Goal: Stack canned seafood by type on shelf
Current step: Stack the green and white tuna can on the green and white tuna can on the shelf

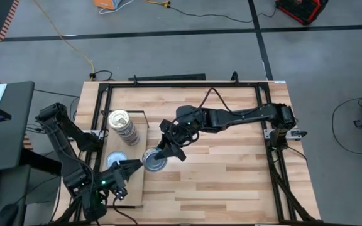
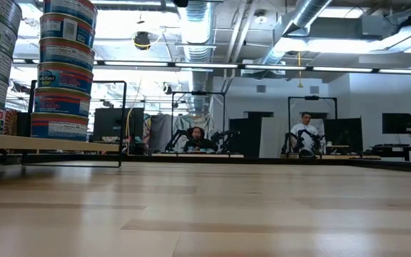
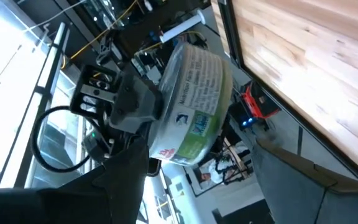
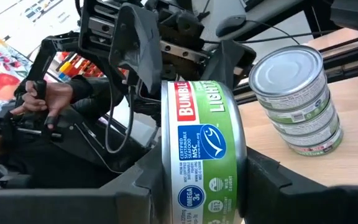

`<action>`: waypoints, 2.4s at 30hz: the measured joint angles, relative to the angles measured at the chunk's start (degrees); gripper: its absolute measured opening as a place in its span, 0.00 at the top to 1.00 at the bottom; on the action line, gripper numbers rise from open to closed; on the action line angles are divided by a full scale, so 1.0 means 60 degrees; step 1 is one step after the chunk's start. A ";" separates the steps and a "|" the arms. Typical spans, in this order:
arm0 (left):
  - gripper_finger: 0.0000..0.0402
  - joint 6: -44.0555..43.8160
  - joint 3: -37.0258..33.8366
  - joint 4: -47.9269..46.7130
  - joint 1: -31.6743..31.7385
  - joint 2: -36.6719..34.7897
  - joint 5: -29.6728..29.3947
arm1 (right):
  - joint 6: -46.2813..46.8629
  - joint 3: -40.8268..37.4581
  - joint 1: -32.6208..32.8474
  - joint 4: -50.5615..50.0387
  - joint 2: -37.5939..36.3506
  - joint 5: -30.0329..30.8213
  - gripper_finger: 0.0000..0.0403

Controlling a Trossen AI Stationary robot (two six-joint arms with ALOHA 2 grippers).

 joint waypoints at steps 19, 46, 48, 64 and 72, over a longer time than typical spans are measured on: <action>0.32 0.0795 0.0001 0.0147 0.0938 -0.0004 0.0689 | 0.0330 0.0000 -0.0021 -0.0354 0.0022 -0.0111 0.60; 0.35 0.3517 0.0001 0.3119 0.1831 0.0000 0.3267 | 0.0827 -0.0001 0.0084 0.0120 0.0036 -0.0436 0.61; 0.40 0.3518 0.0001 0.3219 0.1830 0.0000 0.3467 | 0.0826 -0.0003 0.0084 0.0124 0.0036 -0.0436 0.60; 0.66 0.3276 0.0012 0.3517 0.1728 -0.0007 0.3493 | 0.0858 -0.0018 0.0123 0.0483 0.0047 -0.0301 0.41; 0.67 0.2524 -0.0013 0.3364 0.1017 -0.0018 0.3337 | 0.0688 0.0001 -0.0313 0.0633 -0.0251 -0.0736 0.25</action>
